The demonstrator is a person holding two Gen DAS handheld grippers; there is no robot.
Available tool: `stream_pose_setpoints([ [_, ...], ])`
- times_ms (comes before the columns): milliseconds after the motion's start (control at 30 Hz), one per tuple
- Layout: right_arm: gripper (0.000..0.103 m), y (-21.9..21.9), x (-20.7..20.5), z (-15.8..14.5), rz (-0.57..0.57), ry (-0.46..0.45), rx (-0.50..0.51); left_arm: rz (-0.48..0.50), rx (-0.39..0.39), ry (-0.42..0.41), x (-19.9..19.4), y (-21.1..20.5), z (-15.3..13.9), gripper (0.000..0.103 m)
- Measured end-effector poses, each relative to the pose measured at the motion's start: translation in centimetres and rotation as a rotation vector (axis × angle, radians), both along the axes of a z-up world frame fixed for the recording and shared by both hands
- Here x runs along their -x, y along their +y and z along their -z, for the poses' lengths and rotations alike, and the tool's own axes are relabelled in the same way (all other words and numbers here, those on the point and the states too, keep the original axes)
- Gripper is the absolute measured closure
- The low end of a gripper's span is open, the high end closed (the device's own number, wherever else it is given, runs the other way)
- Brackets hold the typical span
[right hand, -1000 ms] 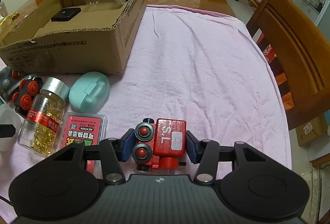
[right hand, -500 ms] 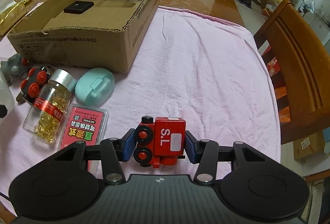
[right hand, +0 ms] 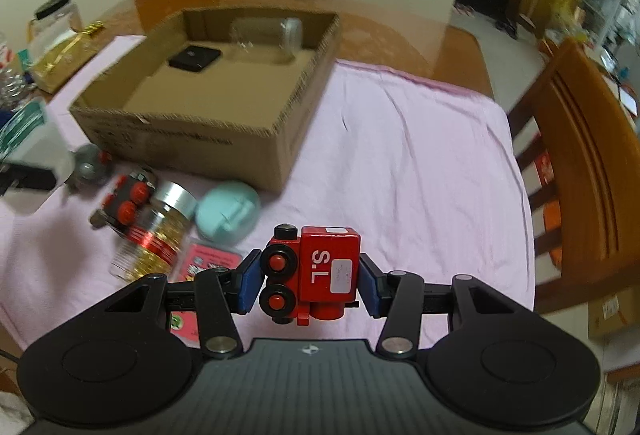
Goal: Organize rigid objects
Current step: 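Carry the white tub and red train over the box, then open the left gripper over the box while the right lowers the red train in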
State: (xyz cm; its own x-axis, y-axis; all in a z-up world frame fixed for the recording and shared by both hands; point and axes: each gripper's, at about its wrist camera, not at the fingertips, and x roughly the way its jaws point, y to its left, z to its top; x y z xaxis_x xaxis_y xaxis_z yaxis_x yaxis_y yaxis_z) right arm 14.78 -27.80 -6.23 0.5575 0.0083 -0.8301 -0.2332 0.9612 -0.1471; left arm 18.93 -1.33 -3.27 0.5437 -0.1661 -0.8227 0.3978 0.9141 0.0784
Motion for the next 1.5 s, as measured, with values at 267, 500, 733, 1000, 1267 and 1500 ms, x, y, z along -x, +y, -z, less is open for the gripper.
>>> stream_pose_setpoints([
  [267,0.049,1.8,-1.6,-3.6,-0.117,-0.063,0.028,-0.045,-0.003,-0.092,-4.7,0.2,-1.7,0.021],
  [500,0.049,3.7,-3.6,-6.1,-0.189,-0.1,0.031,-0.07,0.013,-0.09,-8.5,0.4,-0.2,0.02],
  [733,0.049,5.9,-5.9,-7.2,-0.239,-0.107,0.039,-0.105,0.018,-0.064,-10.5,0.8,2.1,0.02],
  [1000,0.049,7.9,-7.8,-6.9,-0.244,-0.108,0.024,-0.202,0.057,-0.146,-10.9,1.9,2.0,0.005],
  [1267,0.049,9.5,-10.1,-5.9,-0.249,-0.09,0.022,-0.289,0.094,-0.14,-8.0,4.6,0.8,0.003],
  [1500,0.049,10.7,-13.5,-5.0,-0.234,-0.073,0.032,-0.366,0.105,-0.147,-5.1,7.4,0.6,0.002],
])
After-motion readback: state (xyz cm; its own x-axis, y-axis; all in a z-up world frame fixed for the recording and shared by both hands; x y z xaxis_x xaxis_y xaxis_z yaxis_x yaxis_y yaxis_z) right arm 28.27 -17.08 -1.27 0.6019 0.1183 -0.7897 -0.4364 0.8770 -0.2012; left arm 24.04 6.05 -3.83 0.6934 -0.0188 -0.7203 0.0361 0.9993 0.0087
